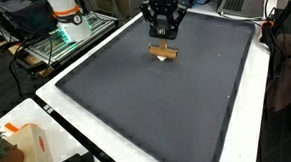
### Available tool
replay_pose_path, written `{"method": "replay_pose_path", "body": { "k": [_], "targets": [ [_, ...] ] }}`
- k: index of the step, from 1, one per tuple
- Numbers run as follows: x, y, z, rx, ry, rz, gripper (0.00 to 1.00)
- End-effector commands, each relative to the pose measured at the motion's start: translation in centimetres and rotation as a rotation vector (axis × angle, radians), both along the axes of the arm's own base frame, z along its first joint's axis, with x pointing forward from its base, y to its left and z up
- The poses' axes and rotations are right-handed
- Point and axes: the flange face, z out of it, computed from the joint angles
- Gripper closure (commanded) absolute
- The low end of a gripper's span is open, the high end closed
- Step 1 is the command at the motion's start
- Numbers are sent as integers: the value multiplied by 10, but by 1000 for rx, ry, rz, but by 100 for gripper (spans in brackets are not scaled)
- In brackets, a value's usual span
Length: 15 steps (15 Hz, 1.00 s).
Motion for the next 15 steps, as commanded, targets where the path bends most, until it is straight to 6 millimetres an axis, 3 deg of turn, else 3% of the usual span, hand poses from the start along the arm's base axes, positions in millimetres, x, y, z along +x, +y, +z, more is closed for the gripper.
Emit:
{"method": "replay_pose_path", "body": {
  "k": [1,8,15],
  "targets": [
    [-2,2,-31,12,106,85,77],
    [6,14,-42,113,163,308,77],
    [15,18,-50,123,249,409,77]
  ]
}}
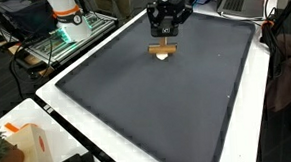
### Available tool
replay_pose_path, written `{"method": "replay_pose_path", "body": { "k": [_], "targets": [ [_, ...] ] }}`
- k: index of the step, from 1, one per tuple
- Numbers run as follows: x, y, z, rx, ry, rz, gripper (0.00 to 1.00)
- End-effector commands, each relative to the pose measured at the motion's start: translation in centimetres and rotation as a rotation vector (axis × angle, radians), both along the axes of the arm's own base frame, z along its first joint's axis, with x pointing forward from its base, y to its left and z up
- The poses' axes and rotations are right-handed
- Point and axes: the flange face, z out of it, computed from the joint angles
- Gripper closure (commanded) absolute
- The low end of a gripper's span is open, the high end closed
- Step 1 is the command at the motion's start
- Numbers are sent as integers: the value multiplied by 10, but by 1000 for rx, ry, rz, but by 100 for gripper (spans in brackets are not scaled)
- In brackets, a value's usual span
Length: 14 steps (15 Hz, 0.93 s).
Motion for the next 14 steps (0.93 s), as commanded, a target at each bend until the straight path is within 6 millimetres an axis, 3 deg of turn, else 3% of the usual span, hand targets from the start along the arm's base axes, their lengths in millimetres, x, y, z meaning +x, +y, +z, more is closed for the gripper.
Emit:
{"method": "replay_pose_path", "body": {
  "k": [1,4,6,8,10,13,14],
  "targets": [
    [-11,8,-41,4,144,78,77],
    [-12,17,-48,9,195,121,77],
    [-13,25,-39,34,191,153,77],
    [-27,24,10,33,74,183,77],
    [-44,21,46,-5,26,294,77],
    [-68,18,94,-30,10,464,77],
    [-71,22,102,-9,7,521,77]
  ]
}}
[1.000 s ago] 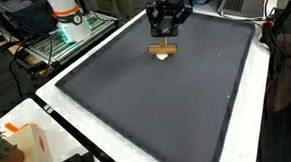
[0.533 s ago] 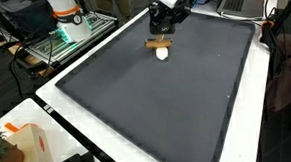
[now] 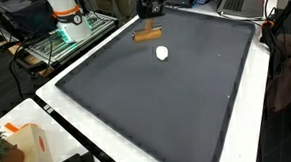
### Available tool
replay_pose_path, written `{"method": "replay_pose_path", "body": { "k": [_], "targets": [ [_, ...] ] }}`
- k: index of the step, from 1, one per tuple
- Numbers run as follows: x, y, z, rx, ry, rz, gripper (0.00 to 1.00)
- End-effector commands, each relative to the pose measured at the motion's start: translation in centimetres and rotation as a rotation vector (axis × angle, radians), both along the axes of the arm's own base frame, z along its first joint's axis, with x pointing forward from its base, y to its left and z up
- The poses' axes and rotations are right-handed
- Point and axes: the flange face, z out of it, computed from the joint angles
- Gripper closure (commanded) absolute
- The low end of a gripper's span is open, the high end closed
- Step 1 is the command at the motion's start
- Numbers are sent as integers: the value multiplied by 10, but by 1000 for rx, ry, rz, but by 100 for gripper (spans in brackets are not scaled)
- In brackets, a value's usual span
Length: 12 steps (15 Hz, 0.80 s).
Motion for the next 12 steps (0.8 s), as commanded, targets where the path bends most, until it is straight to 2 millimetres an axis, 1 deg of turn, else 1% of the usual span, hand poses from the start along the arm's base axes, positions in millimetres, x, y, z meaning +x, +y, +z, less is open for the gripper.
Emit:
{"method": "replay_pose_path", "body": {
  "k": [1,2,3,4,5,6,7,10,12],
  "targets": [
    [-8,0,18,6,-11,50,52],
    [-16,1,31,14,-20,86,52],
    [-21,2,39,19,-29,103,52],
    [-24,3,42,21,-32,113,52],
    [-25,4,40,22,-28,117,77],
    [-24,9,37,78,-51,168,77],
    [-22,11,34,108,-61,169,77],
    [-10,19,20,144,-108,189,77],
    [-2,22,8,124,-112,197,77]
  ]
}}
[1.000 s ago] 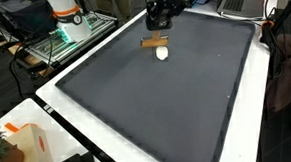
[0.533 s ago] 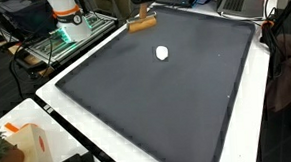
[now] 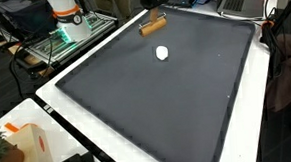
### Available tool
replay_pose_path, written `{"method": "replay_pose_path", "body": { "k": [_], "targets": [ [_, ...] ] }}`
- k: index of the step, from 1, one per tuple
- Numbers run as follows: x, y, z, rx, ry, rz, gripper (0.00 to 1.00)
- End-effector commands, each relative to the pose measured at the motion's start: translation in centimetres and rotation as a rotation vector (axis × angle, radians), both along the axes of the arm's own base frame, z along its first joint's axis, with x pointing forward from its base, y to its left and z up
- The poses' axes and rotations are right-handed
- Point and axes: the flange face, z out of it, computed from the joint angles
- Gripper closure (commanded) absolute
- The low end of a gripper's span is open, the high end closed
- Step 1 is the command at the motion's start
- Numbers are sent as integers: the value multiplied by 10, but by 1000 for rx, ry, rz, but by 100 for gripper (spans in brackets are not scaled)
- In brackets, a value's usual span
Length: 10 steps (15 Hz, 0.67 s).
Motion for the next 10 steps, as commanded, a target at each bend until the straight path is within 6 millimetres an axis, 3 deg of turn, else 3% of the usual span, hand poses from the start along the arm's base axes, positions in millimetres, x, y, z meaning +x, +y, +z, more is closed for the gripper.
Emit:
{"method": "replay_pose_path", "body": {
  "k": [1,10],
  "targets": [
    [11,7,-22,-11,-19,21,77],
    [39,15,-81,-22,12,167,77]
  ]
}}
